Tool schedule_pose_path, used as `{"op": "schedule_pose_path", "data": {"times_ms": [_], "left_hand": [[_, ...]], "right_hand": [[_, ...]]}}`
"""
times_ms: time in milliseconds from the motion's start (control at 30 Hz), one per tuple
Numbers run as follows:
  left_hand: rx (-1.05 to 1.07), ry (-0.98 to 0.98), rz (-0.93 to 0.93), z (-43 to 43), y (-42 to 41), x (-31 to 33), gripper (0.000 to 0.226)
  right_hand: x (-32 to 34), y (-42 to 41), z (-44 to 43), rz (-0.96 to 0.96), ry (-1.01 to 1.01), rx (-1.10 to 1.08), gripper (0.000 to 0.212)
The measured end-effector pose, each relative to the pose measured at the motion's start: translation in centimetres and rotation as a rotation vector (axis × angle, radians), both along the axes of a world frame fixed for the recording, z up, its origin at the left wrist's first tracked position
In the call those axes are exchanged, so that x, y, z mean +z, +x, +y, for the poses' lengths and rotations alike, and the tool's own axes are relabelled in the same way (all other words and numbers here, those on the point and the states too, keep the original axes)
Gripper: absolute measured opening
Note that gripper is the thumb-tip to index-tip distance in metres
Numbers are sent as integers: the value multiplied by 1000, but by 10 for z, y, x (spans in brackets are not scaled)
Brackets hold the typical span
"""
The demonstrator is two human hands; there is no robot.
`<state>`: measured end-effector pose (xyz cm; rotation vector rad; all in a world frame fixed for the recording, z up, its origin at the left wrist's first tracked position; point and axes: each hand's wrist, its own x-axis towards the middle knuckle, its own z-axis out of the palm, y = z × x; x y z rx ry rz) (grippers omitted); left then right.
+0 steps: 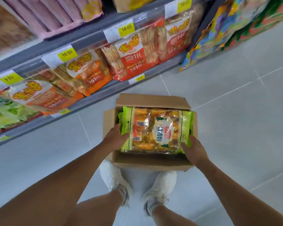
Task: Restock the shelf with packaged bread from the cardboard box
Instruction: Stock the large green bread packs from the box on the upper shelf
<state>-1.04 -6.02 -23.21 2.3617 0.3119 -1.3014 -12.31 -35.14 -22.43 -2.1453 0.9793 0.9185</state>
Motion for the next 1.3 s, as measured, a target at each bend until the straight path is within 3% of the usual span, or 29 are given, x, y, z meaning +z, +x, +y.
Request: {"op": "schedule_pose_path", "data": {"times_ms": [67,167,233,367,500,700,1033,1200,1300], "left_hand": [[72,15,6,-5,6,-21,72],[9,151,-131,-13,12,-36,73],[-30,145,-252,-17,12,-46,76],[222,-43,-85,-23,16,-69,95],[470,-120,60,-25,17,-84,76],[541,-248,129,-20,12,-75,43],[508,-288,72,-9,6,42,39],[522,-316,26,-9,18,151,30],[515,-336,29,-5,30,224,41]], "right_hand": [[-21,6,1,-30,2,-47,51],[-45,14,4,-73,10,-105,37],[-58,17,5,-104,-1,-160,43],[-78,18,7,-127,-75,-246,59],[-79,29,12,-117,-92,-288,45],[-69,30,2,-106,-116,-349,33],[36,26,7,-141,-52,-319,29],[134,39,1,-151,-46,-243,28],[199,49,-6,-194,-37,-231,33]]}}
